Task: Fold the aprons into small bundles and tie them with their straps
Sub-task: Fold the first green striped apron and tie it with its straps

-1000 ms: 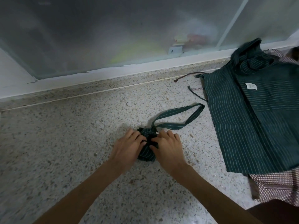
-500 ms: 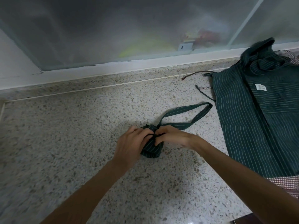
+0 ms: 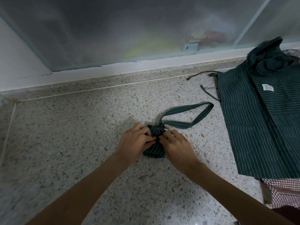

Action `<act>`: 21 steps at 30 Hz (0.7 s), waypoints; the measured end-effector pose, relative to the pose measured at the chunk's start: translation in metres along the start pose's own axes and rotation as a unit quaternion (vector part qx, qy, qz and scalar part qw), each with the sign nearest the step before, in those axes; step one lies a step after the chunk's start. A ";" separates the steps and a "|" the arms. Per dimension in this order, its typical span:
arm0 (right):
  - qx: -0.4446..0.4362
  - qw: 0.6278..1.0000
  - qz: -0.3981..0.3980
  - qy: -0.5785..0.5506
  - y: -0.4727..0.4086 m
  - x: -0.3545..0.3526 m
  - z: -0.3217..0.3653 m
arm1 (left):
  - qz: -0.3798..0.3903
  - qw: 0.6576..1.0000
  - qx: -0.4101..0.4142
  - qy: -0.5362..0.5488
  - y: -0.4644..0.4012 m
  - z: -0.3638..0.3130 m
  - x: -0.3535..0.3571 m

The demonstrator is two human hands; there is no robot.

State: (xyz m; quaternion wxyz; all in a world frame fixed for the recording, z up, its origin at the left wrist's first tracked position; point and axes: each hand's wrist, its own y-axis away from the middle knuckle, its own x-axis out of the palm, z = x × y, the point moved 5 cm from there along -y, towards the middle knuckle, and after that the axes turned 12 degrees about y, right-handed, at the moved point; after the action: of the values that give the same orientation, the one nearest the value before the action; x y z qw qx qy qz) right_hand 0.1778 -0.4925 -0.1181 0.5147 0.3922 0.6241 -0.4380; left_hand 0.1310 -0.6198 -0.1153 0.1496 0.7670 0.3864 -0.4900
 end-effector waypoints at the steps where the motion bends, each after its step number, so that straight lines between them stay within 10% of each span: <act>1: 0.007 1.000 -0.019 -0.009 0.000 -0.003 -0.001 | 0.003 1.000 -0.001 -0.002 0.000 -0.001 0.000; 6: 0.026 0.999 -0.016 -0.010 -0.006 -0.013 -0.007 | 0.020 0.999 0.000 -0.034 -0.003 -0.006 -0.003; 10: 0.085 0.977 0.181 -0.068 -0.028 -0.005 -0.008 | 0.057 0.993 0.013 -0.103 -0.006 -0.011 0.003; 16: 0.261 0.696 0.512 -0.430 -0.044 0.006 -0.038 | 0.028 0.997 0.019 -0.069 0.001 -0.008 0.004; 18: 0.251 0.703 0.514 -0.423 -0.041 0.007 -0.038 | -0.001 1.000 -0.021 -0.006 0.002 0.000 0.004; 21: 0.172 0.861 0.376 -0.296 -0.043 0.005 -0.043 | -0.013 0.988 -0.128 0.089 0.002 0.011 0.006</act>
State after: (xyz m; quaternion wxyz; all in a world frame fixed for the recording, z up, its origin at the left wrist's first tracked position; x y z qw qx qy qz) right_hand 0.1234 -0.4647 -0.1136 0.7251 0.5313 0.1626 -0.4068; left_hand 0.1268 -0.6251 -0.1256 0.2051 0.7770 0.4673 -0.3684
